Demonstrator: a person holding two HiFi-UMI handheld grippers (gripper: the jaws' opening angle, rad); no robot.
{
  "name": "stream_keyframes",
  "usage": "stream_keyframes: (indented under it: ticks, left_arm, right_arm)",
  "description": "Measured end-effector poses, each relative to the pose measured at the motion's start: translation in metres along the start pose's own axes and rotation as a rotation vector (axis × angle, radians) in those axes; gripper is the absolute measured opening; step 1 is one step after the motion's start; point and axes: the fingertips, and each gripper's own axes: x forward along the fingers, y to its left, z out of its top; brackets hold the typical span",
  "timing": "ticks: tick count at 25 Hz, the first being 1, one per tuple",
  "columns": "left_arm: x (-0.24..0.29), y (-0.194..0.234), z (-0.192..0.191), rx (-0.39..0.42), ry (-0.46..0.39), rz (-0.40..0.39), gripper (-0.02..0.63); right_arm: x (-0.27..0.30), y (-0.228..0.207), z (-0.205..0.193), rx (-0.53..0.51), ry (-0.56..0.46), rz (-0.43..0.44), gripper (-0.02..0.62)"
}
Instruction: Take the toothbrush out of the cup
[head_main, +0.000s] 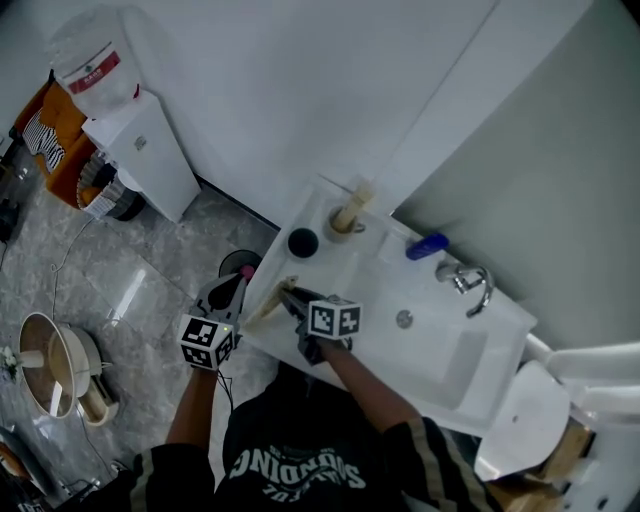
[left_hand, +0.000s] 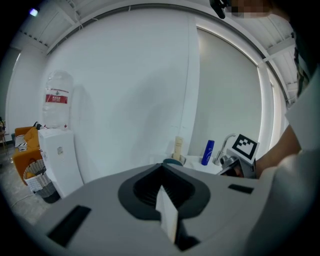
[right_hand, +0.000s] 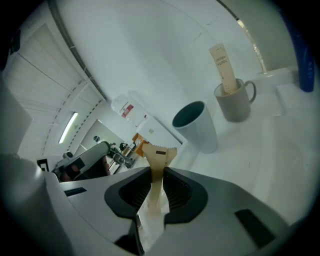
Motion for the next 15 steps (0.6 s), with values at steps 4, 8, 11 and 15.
stream_keyframes:
  ticks: [4, 8, 11, 15]
  left_arm:
    - [0.003, 0.002, -0.007, -0.015, 0.019, -0.002, 0.0]
    - [0.008, 0.0, -0.012, -0.021, 0.041, -0.011, 0.0]
    - [0.011, 0.0, -0.013, -0.02, 0.048, -0.014, 0.0]
    - [0.013, 0.002, -0.014, -0.017, 0.046, -0.01, 0.0]
  right_arm:
    - [0.011, -0.012, 0.006, 0.054, -0.027, -0.027, 0.072]
    - [0.023, -0.025, 0.007, 0.057, -0.022, -0.079, 0.072]
    - [0.029, -0.032, 0.008, 0.034, -0.005, -0.116, 0.08]
    - [0.035, -0.04, 0.004, 0.029, 0.022, -0.128, 0.105]
